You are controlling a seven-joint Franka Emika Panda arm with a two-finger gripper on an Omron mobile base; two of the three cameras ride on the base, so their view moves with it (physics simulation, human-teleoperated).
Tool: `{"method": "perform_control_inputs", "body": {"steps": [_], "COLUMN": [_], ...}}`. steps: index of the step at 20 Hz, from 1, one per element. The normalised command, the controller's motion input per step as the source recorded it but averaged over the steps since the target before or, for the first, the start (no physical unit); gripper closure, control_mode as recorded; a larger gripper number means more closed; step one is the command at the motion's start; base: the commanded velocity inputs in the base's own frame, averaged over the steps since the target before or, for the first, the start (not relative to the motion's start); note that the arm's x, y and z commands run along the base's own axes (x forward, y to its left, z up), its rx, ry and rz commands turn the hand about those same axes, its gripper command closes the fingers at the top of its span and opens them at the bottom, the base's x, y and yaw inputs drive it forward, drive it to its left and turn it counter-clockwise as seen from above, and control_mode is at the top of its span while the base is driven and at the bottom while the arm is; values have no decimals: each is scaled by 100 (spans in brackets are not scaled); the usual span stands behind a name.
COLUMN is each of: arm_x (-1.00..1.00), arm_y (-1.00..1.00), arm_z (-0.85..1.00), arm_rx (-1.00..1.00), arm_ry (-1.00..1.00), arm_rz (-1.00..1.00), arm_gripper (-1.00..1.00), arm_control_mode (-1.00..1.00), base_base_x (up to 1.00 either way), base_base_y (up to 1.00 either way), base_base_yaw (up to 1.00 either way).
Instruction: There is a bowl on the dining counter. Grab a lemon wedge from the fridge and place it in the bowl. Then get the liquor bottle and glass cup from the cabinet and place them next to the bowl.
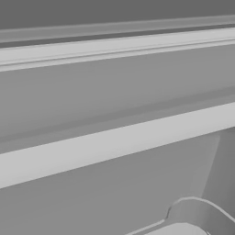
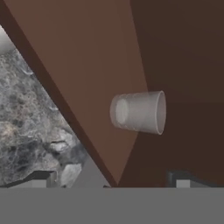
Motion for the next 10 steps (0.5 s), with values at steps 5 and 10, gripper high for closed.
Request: {"method": "perform_control_inputs", "body": {"steps": [5, 10], "arm_x": [32, 20], "arm_y": [-14, -3], "arm_z": [0, 0], "arm_rx": [0, 0], "arm_ry": [0, 0], "arm_rz": [0, 0], "arm_gripper": [-100, -100], "arm_control_mode": [-100, -100], "base_base_x": [0, 0], "base_base_y": [0, 0], "base_base_yaw": [0, 0]}}
